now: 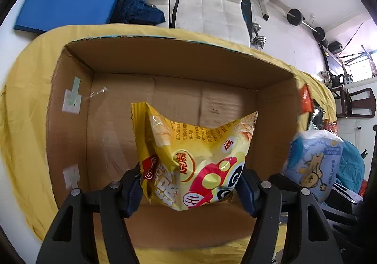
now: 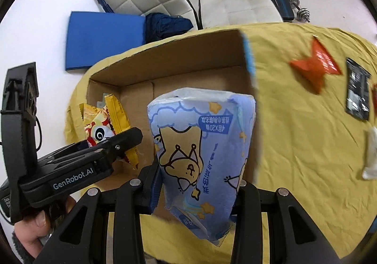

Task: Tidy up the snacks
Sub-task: 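Carry the blue tissue pack and yellow panda bag over the cardboard box with both tools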

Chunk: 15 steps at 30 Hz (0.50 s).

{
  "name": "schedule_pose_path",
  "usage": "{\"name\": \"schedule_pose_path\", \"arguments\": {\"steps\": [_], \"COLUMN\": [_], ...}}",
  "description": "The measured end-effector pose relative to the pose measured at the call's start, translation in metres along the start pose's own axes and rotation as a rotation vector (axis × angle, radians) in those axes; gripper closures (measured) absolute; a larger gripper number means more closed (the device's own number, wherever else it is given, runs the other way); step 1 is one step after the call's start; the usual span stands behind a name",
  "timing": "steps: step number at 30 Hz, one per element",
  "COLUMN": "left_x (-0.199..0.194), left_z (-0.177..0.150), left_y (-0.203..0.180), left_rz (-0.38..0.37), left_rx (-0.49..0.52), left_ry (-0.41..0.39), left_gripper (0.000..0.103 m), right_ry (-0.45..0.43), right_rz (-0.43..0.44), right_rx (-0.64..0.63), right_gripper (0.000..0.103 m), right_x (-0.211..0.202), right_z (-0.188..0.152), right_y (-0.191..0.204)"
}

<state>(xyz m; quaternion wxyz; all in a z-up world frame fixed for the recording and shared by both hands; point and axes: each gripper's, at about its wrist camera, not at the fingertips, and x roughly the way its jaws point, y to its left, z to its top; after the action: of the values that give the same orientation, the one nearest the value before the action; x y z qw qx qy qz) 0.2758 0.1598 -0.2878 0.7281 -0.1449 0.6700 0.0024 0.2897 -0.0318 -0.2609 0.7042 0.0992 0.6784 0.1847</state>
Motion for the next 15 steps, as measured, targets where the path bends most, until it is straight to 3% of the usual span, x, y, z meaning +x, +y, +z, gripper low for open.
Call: {"name": "schedule_pose_path", "arguments": {"steps": [8,10,15], "left_x": [0.052,0.066,0.086], "left_z": [0.036,0.043,0.055], "left_y": [0.036,0.037,0.034], "left_rz": [-0.073,-0.120,-0.151], "left_rx": [-0.028,-0.024,0.001], "left_ry": [0.102,0.138,0.176], "left_gripper": [0.038,0.038,0.038], "right_ry": [0.044,0.054,0.071], "right_rz": [-0.087,-0.098,-0.111], "right_rx": [-0.018,-0.013,-0.017], "right_gripper": [0.063,0.062,0.060], "right_x": [0.074,0.088,0.114], "right_z": [0.037,0.042,0.054], "right_y": [0.021,0.022,0.023]}}
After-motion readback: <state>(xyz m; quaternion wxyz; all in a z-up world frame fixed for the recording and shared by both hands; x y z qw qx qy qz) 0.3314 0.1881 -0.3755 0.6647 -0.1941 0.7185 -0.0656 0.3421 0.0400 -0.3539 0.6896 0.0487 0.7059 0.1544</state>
